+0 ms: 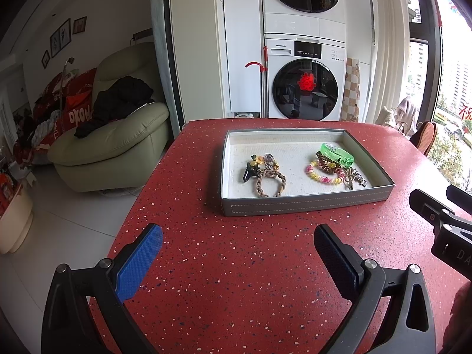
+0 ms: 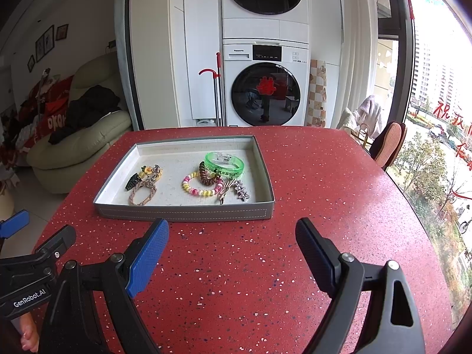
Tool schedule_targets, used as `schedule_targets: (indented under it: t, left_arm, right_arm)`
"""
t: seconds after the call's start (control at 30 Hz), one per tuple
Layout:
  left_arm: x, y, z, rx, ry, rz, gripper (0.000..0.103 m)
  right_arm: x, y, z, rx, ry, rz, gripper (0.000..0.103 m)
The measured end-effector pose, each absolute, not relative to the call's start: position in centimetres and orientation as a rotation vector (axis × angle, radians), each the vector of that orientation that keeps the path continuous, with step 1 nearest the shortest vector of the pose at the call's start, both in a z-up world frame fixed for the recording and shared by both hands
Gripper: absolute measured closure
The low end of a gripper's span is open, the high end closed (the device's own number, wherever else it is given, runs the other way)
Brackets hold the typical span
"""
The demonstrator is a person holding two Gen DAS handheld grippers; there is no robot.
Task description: Organize jewelry
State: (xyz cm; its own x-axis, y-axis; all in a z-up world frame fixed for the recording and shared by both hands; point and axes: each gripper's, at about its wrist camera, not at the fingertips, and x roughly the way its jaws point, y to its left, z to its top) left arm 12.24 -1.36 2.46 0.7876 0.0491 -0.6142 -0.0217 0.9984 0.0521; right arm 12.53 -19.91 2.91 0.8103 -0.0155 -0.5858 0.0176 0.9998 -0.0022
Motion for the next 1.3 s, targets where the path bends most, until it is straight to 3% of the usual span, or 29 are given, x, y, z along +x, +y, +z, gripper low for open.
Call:
schedule_targets:
  t: [1.3]
  left_arm:
    - [12.20,-1.11,2.53,0.038,0.665,0.044,0.000]
  right_arm:
    - [12.52,-19.81,2.84,0.005,0.624,-0.016,0.013]
